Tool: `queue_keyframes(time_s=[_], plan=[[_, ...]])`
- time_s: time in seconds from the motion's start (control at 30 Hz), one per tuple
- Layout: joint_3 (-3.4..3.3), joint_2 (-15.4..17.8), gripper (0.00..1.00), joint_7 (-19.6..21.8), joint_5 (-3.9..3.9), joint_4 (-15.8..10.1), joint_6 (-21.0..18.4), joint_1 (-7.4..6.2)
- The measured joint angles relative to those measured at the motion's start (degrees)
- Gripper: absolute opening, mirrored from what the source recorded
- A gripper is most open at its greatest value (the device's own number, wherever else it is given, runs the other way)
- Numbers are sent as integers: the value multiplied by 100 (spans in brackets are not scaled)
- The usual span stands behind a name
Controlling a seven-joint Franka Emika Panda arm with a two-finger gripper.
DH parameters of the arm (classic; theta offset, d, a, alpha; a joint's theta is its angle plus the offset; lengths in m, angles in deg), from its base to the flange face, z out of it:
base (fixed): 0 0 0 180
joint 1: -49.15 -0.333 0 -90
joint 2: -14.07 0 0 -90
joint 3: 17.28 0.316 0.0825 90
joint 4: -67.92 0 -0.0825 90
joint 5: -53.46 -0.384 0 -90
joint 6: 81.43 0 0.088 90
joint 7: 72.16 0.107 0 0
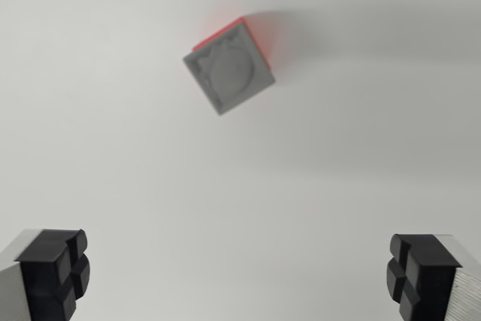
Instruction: Destack cube
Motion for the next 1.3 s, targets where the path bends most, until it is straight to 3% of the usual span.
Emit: queue_keyframes(time_s=[0.63,1.3], plan=[[0,-49,100,-136,0,-14,60,0],[26,-534,100,-1395,0,-191,766,0]])
